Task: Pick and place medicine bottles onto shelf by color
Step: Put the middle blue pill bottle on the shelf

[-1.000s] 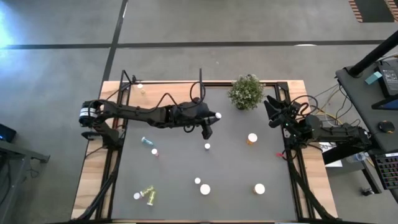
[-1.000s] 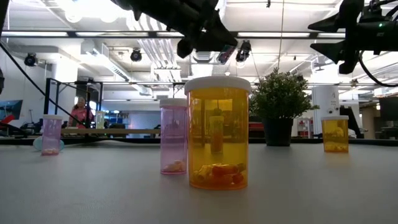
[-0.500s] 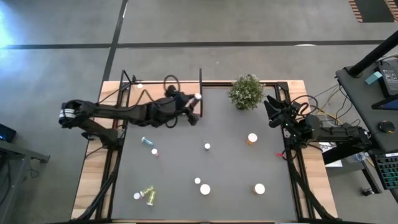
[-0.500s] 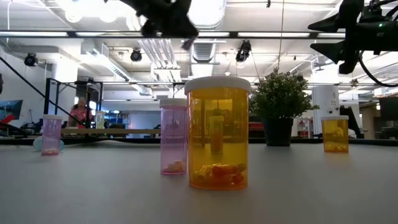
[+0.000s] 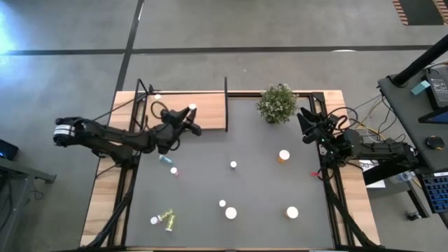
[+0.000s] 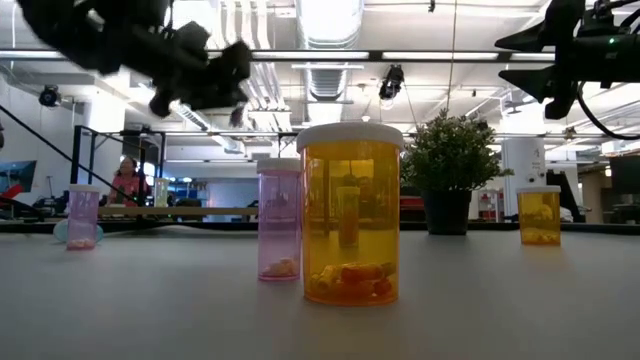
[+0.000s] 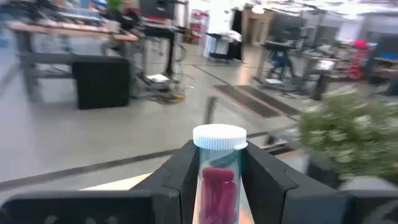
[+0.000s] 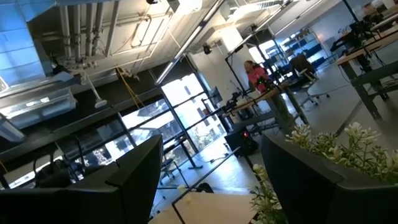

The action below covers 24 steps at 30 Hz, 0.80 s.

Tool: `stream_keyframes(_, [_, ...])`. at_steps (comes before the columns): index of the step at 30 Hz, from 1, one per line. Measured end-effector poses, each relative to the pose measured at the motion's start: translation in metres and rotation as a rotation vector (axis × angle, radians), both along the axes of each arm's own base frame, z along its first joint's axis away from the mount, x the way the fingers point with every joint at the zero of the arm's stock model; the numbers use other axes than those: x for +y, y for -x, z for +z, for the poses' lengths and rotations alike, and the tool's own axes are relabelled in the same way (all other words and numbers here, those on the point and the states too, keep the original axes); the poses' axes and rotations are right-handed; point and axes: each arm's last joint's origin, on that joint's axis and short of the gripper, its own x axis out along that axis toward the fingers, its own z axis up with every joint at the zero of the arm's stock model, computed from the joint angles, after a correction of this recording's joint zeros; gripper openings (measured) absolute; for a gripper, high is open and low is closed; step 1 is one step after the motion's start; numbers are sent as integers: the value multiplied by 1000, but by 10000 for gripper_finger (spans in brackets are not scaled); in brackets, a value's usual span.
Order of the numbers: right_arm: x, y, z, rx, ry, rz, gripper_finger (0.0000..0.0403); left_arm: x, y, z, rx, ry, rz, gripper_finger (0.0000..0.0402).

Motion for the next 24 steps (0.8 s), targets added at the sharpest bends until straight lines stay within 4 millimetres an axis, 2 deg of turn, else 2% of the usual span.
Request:
stream_keyframes(3, [0,0,0,-1,0,1,260,1,8,-21,36,-24,21,91])
stream_keyframes(14, [0,0,0,-1,0,0,260,18,24,-70,124,14,134,91])
stream_keyframes(24, [0,0,0,0,0,0,260,39,16,-96,115,1,224,91])
